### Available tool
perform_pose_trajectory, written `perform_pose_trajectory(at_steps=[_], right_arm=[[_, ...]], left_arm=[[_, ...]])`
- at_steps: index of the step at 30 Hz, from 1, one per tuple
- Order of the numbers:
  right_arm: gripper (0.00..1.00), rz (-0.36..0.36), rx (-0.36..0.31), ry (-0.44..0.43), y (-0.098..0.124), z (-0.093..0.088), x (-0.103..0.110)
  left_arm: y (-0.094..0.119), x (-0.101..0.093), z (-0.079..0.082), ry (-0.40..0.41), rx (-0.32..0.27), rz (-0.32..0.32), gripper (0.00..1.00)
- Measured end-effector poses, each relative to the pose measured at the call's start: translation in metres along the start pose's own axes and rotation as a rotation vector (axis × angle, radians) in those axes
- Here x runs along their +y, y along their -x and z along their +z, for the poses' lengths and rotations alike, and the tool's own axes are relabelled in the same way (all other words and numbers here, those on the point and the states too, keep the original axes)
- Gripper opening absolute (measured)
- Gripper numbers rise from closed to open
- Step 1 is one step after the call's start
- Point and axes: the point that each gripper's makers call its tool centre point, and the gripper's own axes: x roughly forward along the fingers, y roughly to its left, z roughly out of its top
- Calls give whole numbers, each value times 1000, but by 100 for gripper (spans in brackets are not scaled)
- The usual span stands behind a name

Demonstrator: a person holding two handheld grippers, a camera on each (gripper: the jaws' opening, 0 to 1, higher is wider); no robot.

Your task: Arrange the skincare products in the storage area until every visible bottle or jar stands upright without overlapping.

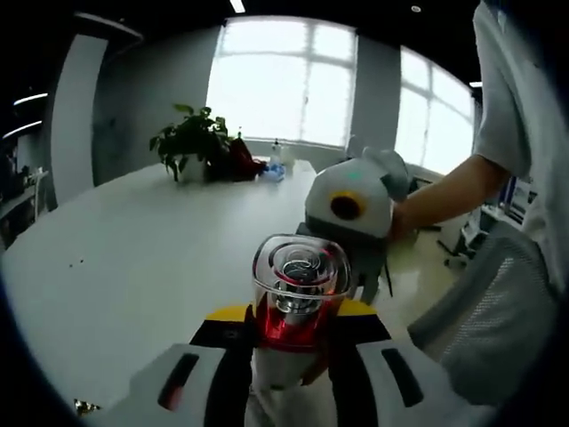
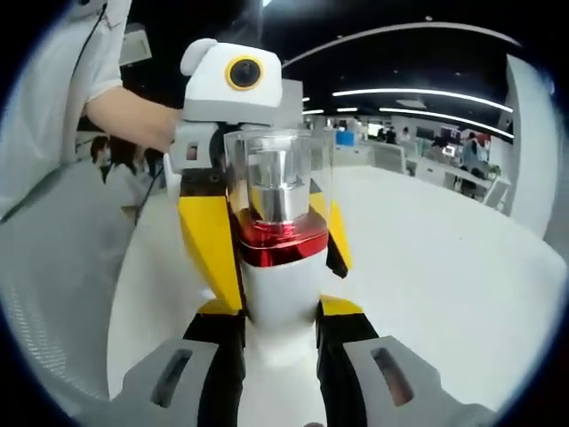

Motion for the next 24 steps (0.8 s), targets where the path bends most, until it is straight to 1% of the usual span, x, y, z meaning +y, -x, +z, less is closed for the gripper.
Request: perform_pose_trajectory(at_steps=[7,10,18,21,22,24], right_arm=[[29,21,9,7,0,-2,-4],[29,22,10,6,0,-2,-3],[30,31,12,1,1,-3,-2],[31,28,13,-37,0,-3,-1],[31,25,28,-38,0,-5,-1],[34,36,115,-20,0,-20,3]], left_arm=[[0,7,-1,5,-2,3,28],[-1,7,-1,7,-3,4,28],[0,15,-5,31,-8,10,29],[0,18,-8,47,4,15,30],[0,19,-13,48,28,22,32],[0,15,-16,39,32,22,35]])
